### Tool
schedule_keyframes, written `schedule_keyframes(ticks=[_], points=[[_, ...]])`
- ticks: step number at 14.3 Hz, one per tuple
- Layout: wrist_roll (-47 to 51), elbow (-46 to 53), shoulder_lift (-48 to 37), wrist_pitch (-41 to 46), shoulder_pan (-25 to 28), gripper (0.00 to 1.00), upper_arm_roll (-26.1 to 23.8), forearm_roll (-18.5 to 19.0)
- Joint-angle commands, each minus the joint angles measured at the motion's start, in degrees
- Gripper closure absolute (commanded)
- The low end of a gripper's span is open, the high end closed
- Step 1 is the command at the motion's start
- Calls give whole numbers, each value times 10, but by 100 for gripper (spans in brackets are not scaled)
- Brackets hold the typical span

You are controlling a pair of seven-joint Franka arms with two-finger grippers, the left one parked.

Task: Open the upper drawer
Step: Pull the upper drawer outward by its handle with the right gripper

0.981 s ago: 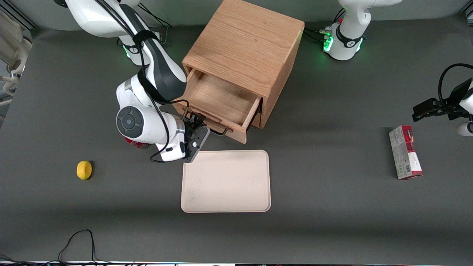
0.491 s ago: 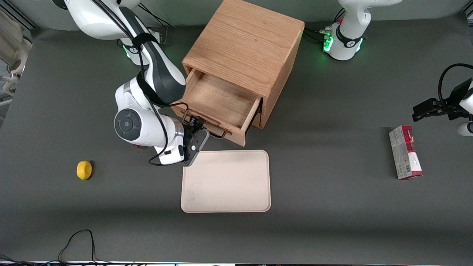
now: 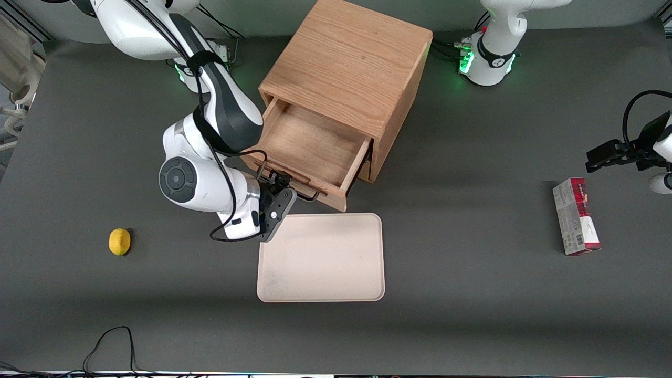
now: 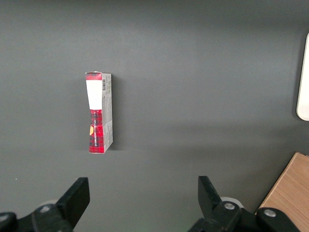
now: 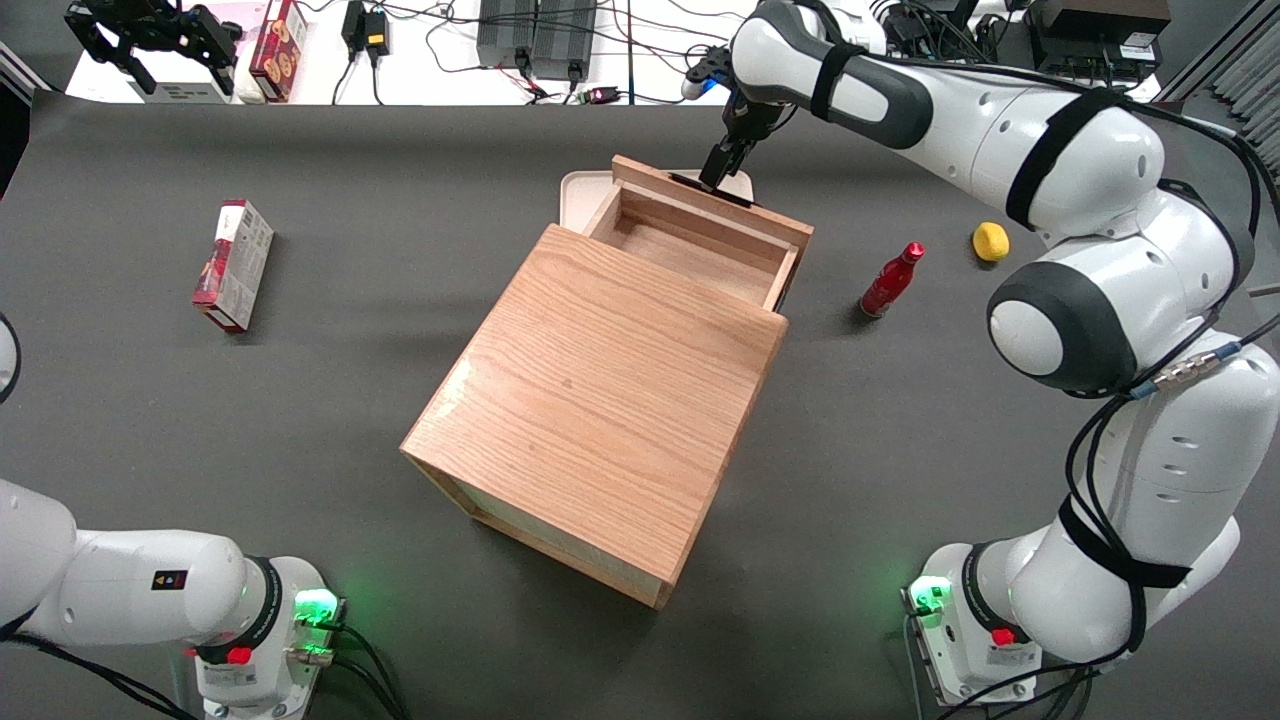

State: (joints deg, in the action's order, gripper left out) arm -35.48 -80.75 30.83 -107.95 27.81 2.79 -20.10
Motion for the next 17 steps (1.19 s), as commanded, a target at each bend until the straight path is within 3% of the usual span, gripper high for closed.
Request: schedule_keyframes(ticks=[1,17], points=[[-31,28,22,-14,-6,0,-1,-18],[-46,61,53,-32,-44,0,-2,-18]])
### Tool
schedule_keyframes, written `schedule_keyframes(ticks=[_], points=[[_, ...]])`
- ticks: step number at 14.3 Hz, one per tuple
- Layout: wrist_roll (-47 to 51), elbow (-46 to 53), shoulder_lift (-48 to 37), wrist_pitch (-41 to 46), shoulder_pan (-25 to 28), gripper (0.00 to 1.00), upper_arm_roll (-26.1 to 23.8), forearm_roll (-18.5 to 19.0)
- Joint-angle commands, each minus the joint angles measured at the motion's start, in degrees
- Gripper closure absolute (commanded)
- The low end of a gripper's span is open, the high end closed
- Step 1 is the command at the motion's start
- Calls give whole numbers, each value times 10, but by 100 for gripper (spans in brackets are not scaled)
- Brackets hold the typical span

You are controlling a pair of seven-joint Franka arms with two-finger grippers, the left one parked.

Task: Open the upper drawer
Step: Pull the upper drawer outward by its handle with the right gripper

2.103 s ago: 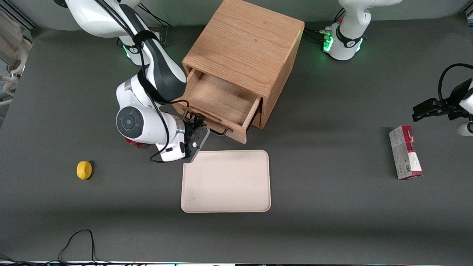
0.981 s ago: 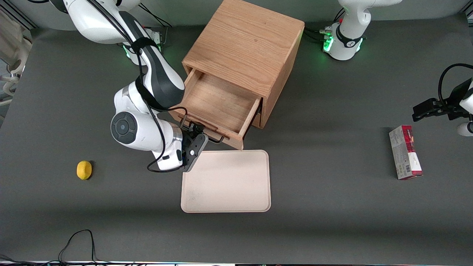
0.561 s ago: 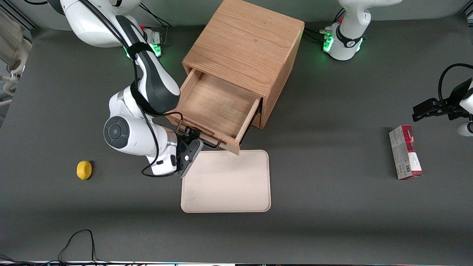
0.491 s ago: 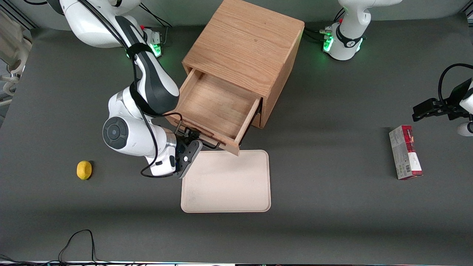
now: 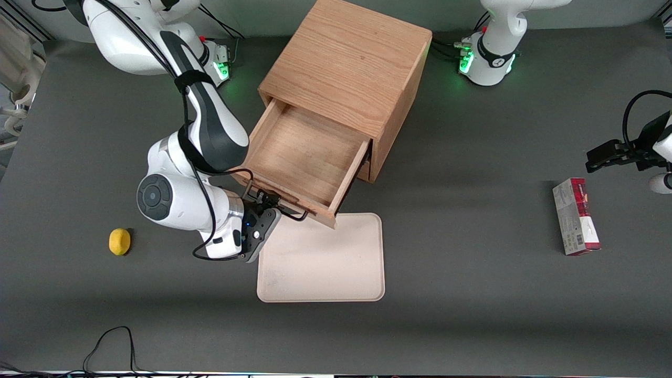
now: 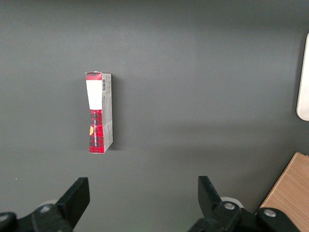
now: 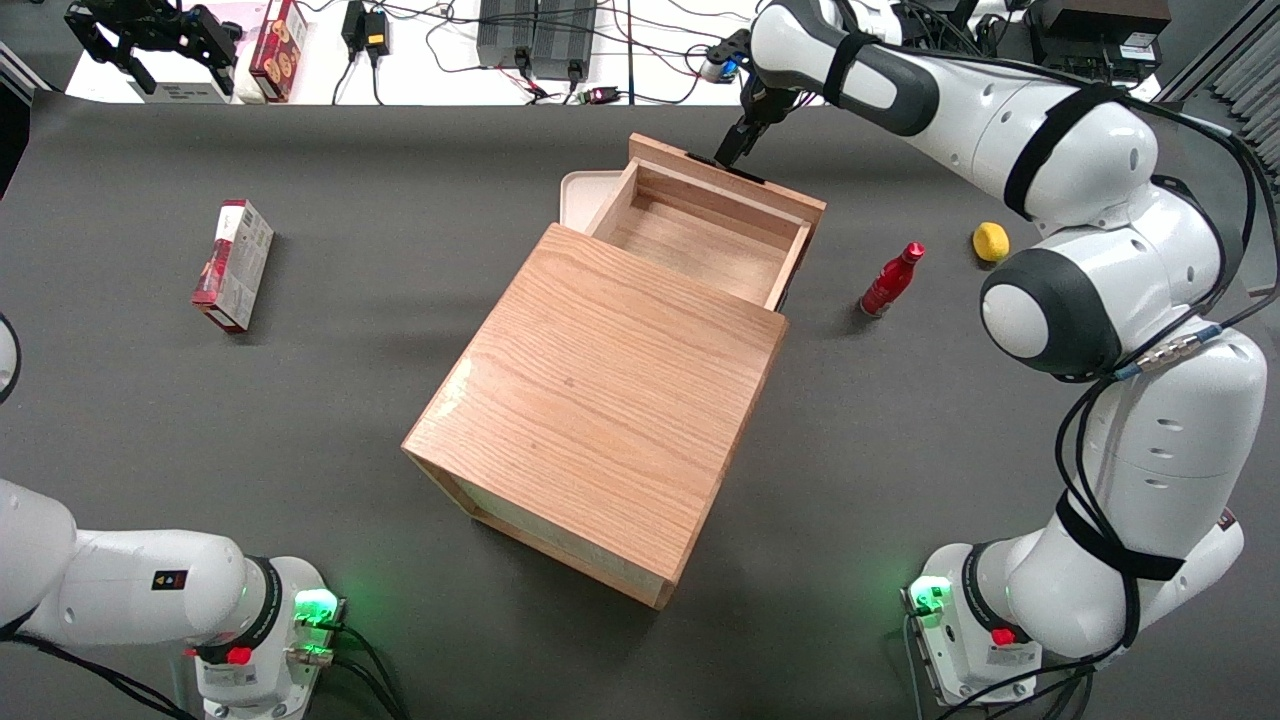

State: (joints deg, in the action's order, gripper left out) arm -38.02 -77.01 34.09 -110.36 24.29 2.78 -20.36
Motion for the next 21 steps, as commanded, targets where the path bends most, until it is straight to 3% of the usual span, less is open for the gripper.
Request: schedule_keyframes(ticks=[1,21], points=[[-21,24,21,-14,-9,0,-1,-15],[-14,77,24,-20,-29,0,-1,-13]])
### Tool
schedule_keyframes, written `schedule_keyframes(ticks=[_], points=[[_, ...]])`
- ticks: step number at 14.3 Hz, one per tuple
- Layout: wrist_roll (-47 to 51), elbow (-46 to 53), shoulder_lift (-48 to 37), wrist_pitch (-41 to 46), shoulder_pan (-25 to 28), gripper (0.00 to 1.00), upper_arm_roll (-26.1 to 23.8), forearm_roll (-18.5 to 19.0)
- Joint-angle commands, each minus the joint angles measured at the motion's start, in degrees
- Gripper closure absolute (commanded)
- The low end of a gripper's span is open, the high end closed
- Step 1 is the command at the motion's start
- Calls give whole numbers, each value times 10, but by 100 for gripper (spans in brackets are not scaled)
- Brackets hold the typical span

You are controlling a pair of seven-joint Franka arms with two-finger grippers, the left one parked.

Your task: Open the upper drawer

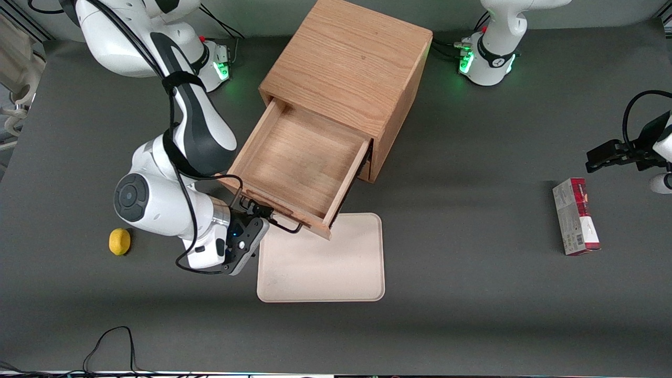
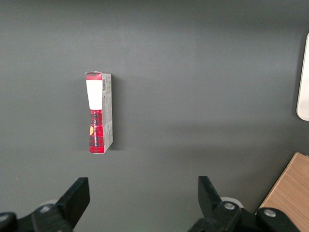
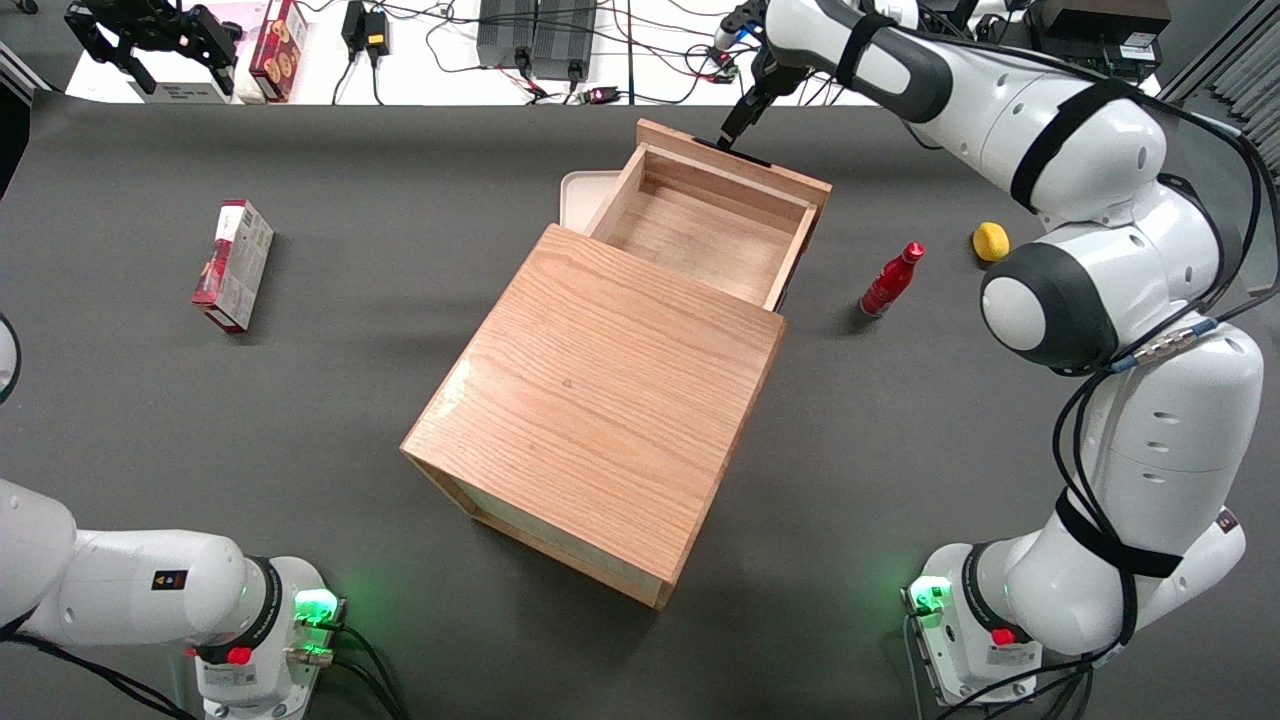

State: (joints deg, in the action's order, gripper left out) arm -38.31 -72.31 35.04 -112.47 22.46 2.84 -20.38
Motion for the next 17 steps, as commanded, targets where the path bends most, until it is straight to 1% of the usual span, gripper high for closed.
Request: schedule_keyframes(ticks=[1,7,8,9,11,12,14,16,17], points=[[-11,33,14,1,-14,0,-1,-13],[-6,36,-15,36,-18,0,2,-7],[2,30,-28,39,-17,0,6,1],[9,23,-41,55,-15,0,12,12],[9,4,-71,127,-17,0,22,18],[-1,-10,-87,144,-15,0,50,19],[-4,-51,-130,187,-14,0,74,42],[3,-119,-190,195,-12,0,91,82],[10,-162,-222,194,-12,0,102,92]])
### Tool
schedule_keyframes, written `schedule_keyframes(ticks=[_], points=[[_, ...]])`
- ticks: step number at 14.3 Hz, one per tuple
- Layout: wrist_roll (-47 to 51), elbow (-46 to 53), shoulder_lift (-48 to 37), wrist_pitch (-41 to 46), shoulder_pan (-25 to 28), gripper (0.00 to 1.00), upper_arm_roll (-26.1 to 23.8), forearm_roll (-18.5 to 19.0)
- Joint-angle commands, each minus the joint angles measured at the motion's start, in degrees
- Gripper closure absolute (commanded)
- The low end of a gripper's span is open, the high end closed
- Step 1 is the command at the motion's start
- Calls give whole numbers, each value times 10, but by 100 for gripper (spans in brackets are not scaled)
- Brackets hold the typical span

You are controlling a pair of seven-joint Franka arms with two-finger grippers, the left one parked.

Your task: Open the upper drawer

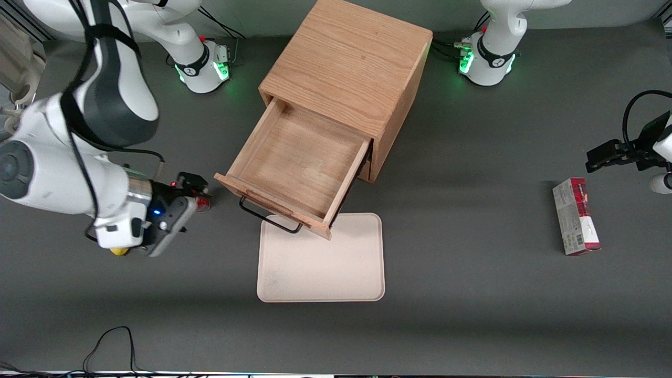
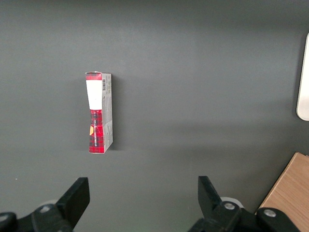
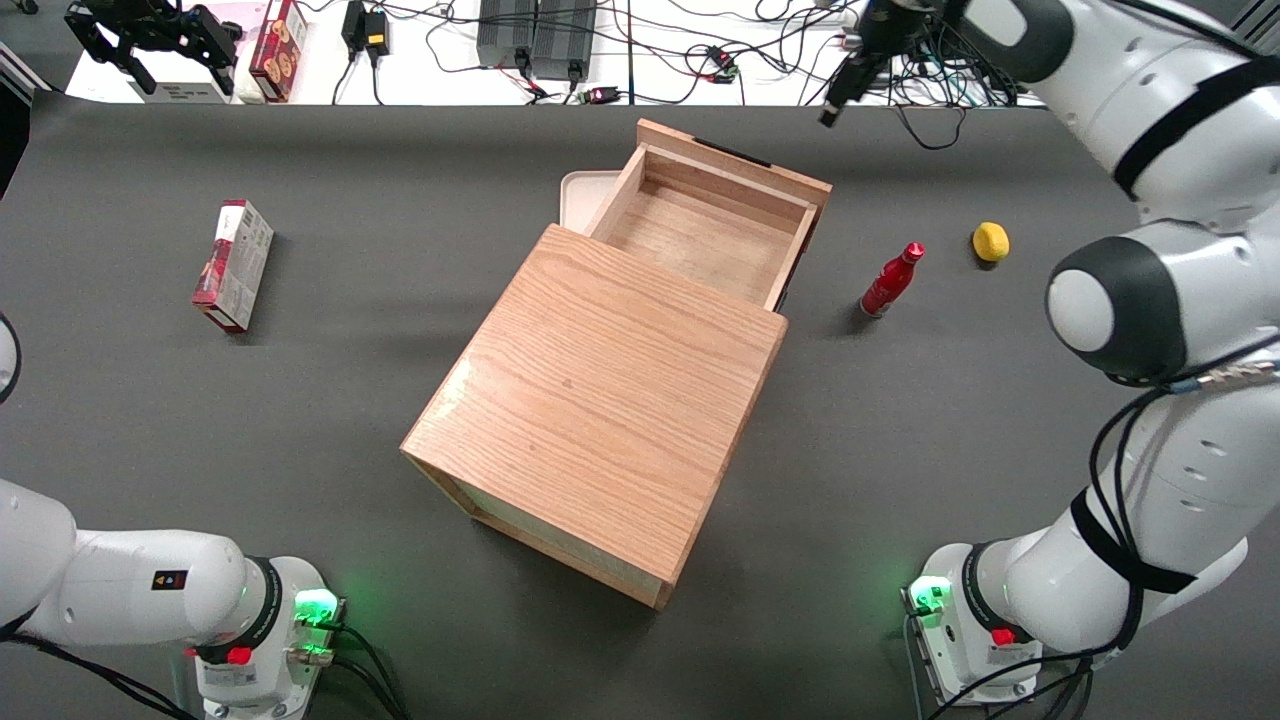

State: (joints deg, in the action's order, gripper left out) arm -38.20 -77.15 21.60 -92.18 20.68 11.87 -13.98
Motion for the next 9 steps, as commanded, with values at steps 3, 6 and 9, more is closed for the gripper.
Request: schedule_keyframes(ticks=[3,6,9], points=[[147,-176,-132,-3,8,0,55,42],[285,-172,-136,20,27,0,55,158],[293,-168,-142,32,26,0,97,136]])
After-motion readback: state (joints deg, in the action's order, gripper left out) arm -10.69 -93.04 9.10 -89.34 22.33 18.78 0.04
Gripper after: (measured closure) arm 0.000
